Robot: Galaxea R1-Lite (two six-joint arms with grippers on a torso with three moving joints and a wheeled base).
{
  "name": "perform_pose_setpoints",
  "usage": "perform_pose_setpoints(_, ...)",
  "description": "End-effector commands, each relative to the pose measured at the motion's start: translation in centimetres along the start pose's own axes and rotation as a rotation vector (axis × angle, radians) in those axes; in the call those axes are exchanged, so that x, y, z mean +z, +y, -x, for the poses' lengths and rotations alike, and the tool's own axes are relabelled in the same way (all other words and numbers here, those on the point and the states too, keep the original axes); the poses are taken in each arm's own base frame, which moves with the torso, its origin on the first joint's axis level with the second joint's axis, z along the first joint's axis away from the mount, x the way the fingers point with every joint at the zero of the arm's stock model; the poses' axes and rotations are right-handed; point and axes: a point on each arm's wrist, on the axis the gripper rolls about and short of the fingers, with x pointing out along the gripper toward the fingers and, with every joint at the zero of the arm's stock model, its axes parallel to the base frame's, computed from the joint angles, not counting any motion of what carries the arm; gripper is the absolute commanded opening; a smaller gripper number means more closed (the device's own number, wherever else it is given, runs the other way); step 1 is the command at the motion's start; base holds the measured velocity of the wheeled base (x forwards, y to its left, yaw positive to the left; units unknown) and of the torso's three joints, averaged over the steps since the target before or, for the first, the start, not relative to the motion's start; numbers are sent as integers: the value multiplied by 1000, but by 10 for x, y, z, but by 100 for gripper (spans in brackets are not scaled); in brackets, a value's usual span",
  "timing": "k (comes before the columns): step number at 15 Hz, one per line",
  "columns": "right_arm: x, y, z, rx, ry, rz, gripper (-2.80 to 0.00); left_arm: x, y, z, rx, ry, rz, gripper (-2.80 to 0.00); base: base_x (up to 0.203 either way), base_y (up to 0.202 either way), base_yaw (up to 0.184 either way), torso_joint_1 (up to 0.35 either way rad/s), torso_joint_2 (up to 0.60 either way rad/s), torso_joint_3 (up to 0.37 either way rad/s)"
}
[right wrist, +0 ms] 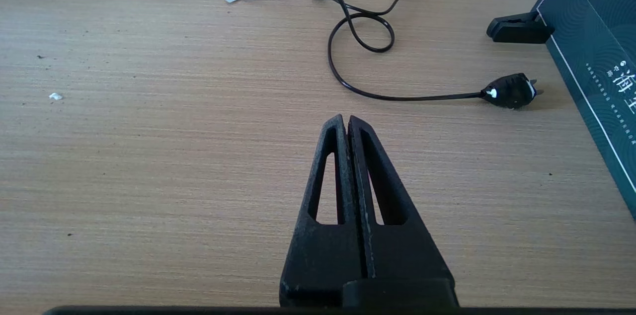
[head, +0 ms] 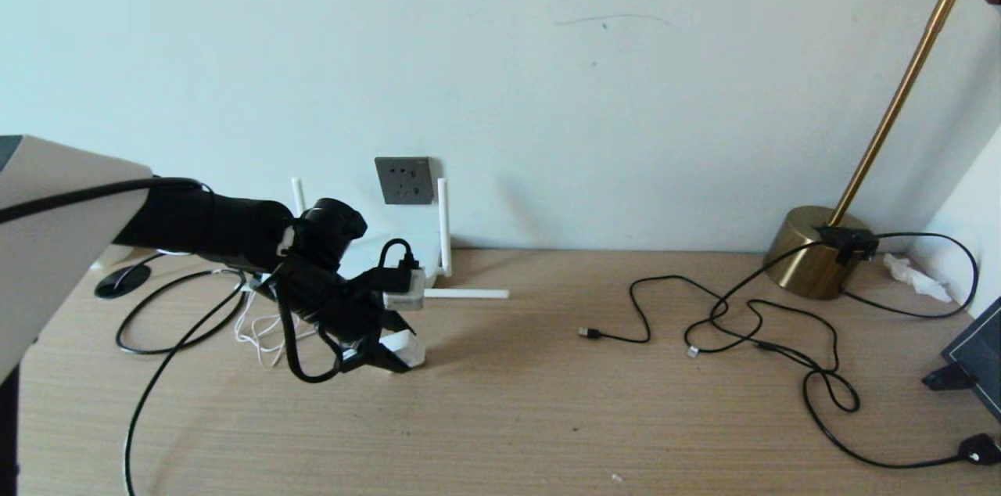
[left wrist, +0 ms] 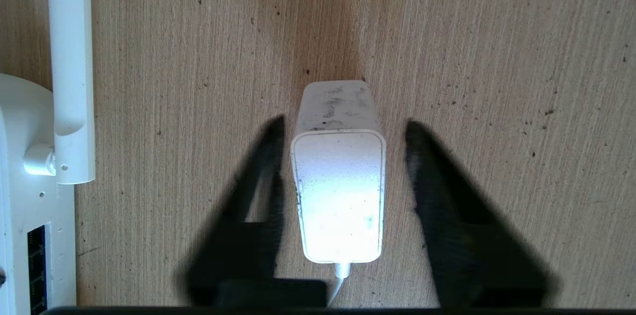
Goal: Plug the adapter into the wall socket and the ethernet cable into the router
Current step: Pick up plug, then align plug and socket
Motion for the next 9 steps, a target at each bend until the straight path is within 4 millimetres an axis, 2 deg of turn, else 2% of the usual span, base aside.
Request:
perform_pose_setpoints(1, 0, 0, 0, 0, 1, 1, -280, -1, -1, 0, -4, -1, -4, -280, 0, 0, 0, 0, 0, 0)
perform_pose_setpoints(4, 0, 0, 0, 0, 2, 1, -280, -2, -3, 1, -10, 0, -1, -280, 0, 0, 0, 0, 0, 0)
perform_pose_setpoints(6, 0, 0, 0, 0, 2, 1, -280, 4, -7, 15, 21, -16, -14, -280, 0, 0, 0, 0, 0, 0)
perform_pose_setpoints(8, 0, 0, 0, 0, 1, 1, -280, 21, -11, 53, 102, -103, -37, -280, 0, 0, 0, 0, 0, 0)
perform_pose_setpoints(9, 0, 0, 0, 0, 1, -1, -280, 35, -17, 82, 151, -185, -35, -280, 0, 0, 0, 0, 0, 0)
